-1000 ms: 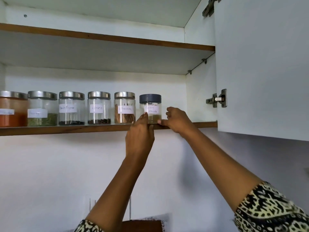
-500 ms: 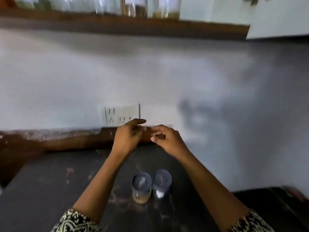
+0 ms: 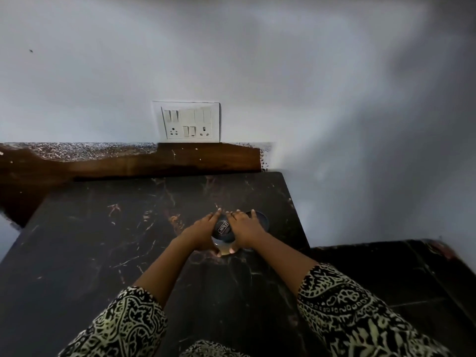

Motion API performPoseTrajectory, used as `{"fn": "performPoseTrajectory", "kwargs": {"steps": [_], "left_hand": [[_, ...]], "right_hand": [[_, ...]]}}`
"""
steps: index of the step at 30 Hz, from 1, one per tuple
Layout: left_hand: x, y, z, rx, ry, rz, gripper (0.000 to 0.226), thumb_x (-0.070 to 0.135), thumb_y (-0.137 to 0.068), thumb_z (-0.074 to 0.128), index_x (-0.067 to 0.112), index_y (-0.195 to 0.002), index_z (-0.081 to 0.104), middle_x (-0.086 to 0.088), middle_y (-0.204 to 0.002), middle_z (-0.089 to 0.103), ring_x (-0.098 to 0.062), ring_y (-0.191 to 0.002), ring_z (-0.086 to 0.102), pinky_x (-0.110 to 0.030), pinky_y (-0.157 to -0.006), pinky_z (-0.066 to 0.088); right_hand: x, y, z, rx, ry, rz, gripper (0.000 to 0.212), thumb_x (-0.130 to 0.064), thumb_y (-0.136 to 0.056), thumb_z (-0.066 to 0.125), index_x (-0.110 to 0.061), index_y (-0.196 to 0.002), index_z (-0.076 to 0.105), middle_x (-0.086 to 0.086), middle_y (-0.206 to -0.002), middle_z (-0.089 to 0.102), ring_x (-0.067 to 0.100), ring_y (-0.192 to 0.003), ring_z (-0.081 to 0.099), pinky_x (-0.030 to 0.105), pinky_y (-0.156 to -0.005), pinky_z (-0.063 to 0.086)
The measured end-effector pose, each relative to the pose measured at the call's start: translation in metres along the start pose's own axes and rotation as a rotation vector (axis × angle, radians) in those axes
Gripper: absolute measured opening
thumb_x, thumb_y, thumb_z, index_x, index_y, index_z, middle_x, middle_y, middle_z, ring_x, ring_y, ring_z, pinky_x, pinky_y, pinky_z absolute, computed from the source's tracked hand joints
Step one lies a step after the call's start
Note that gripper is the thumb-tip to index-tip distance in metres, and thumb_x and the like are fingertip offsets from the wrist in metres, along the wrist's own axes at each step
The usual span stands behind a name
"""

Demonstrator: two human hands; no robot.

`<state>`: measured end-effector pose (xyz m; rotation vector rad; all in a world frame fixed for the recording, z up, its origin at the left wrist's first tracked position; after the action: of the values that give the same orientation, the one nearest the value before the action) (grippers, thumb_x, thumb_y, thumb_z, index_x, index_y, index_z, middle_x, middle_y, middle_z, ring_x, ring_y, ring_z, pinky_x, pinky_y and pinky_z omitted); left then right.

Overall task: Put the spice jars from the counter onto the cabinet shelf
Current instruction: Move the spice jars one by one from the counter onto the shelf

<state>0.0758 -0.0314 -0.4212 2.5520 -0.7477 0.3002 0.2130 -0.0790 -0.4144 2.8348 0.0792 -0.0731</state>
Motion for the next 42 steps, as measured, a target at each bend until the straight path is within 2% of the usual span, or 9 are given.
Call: {"fn": "performPoseTrajectory", "kwargs": {"steps": [3, 8, 13, 18, 22, 26, 32, 39, 42], "left_hand": [[-0.001, -0.003, 0.012, 0.077, 0.019, -0.026, 0.122, 0.029, -0.065, 0.083, 0.020, -0.151, -0.003, -0.007, -0.155, 0.024, -0.027, -0.137, 0.035, -0.043, -0.112, 0.033], [-0.004, 0.001, 0.010, 0.284, 0.187, -0.009, 0.083, 0.029, -0.062, 0.083, 0.024, -0.133, 0.041, -0.001, -0.127, 0.059, -0.020, -0.113, 0.058, -0.033, -0.096, 0.047], [-0.002, 0.020, -0.031, 0.406, 0.354, 0.073, 0.089, 0.026, -0.059, 0.086, 0.019, -0.136, 0.043, -0.002, -0.127, 0.059, -0.016, -0.113, 0.056, -0.025, -0.092, 0.043], [0.017, 0.049, -0.097, 0.476, 0.529, 0.245, 0.099, 0.030, -0.057, 0.088, 0.018, -0.142, 0.038, 0.001, -0.132, 0.055, -0.009, -0.110, 0.056, -0.019, -0.091, 0.046], [0.048, 0.072, -0.143, 0.560, 0.730, 0.400, 0.085, 0.022, -0.060, 0.087, 0.019, -0.134, 0.048, 0.013, -0.118, 0.061, 0.006, -0.102, 0.060, -0.004, -0.078, 0.046], [0.082, 0.092, -0.183, 0.645, 0.888, 0.523, 0.070, 0.037, -0.055, 0.086, 0.028, -0.120, 0.060, 0.013, -0.110, 0.069, 0.003, -0.101, 0.063, -0.011, -0.080, 0.051], [0.132, 0.109, -0.236, 0.724, 0.961, 0.613, 0.056, 0.043, -0.061, 0.082, 0.019, -0.110, 0.068, 0.006, -0.102, 0.074, -0.010, -0.097, 0.068, -0.036, -0.089, 0.054], [0.170, 0.127, -0.274, 0.758, 1.033, 0.710, 0.061, 0.043, -0.059, 0.073, 0.019, -0.114, 0.067, 0.004, -0.103, 0.073, -0.011, -0.092, 0.070, -0.029, -0.078, 0.058], [0.180, 0.135, -0.286, 0.729, 1.089, 0.772, 0.058, 0.036, -0.062, 0.072, 0.011, -0.114, 0.066, 0.001, -0.099, 0.073, -0.011, -0.089, 0.070, -0.023, -0.070, 0.057]], "right_hand": [[-0.004, -0.003, 0.007, 0.062, -0.016, 0.029, 0.098, -0.044, -0.078, 0.068, -0.010, -0.150, 0.011, 0.012, -0.156, 0.020, 0.028, -0.145, 0.014, 0.056, -0.116, 0.003], [-0.005, -0.005, 0.003, 0.145, -0.082, 0.028, 0.092, -0.037, -0.076, 0.071, -0.008, -0.148, 0.020, 0.012, -0.148, 0.034, 0.028, -0.138, 0.030, 0.049, -0.118, 0.004], [0.005, 0.010, -0.052, 0.194, -0.384, -0.087, 0.088, -0.025, -0.074, 0.075, -0.011, -0.146, 0.027, 0.010, -0.144, 0.036, 0.025, -0.131, 0.038, 0.034, -0.108, 0.031], [0.017, 0.048, -0.133, 0.314, -0.562, -0.150, 0.092, -0.031, -0.068, 0.081, -0.017, -0.145, 0.033, 0.002, -0.143, 0.040, 0.016, -0.128, 0.040, 0.024, -0.099, 0.034], [0.025, 0.084, -0.184, 0.470, -0.742, -0.178, 0.081, -0.029, -0.068, 0.082, -0.018, -0.138, 0.043, 0.000, -0.139, 0.048, 0.010, -0.119, 0.047, 0.019, -0.093, 0.040], [0.032, 0.113, -0.222, 0.646, -0.931, -0.168, 0.076, -0.030, -0.068, 0.080, -0.021, -0.135, 0.047, -0.004, -0.136, 0.052, 0.011, -0.117, 0.052, 0.025, -0.097, 0.046], [0.036, 0.149, -0.271, 0.889, -1.089, -0.211, 0.066, -0.030, -0.077, 0.073, -0.023, -0.136, 0.046, -0.008, -0.132, 0.054, 0.005, -0.118, 0.050, 0.008, -0.089, 0.042], [0.049, 0.174, -0.300, 0.915, -1.195, -0.308, 0.079, -0.034, -0.072, 0.070, -0.030, -0.143, 0.034, -0.013, -0.140, 0.047, 0.009, -0.130, 0.043, 0.028, -0.106, 0.040], [0.049, 0.179, -0.305, 0.818, -1.260, -0.380, 0.073, -0.036, -0.070, 0.066, -0.035, -0.137, 0.038, -0.011, -0.132, 0.053, 0.013, -0.123, 0.051, 0.029, -0.099, 0.046]]}}
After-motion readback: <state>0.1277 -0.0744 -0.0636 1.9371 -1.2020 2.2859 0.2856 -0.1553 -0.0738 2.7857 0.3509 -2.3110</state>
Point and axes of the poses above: each hand's wrist, its own y-axis away from the middle knuckle, its own z-axis out of the palm, x = y × z, the point moved 1 cm from there along -y, towards the middle knuckle
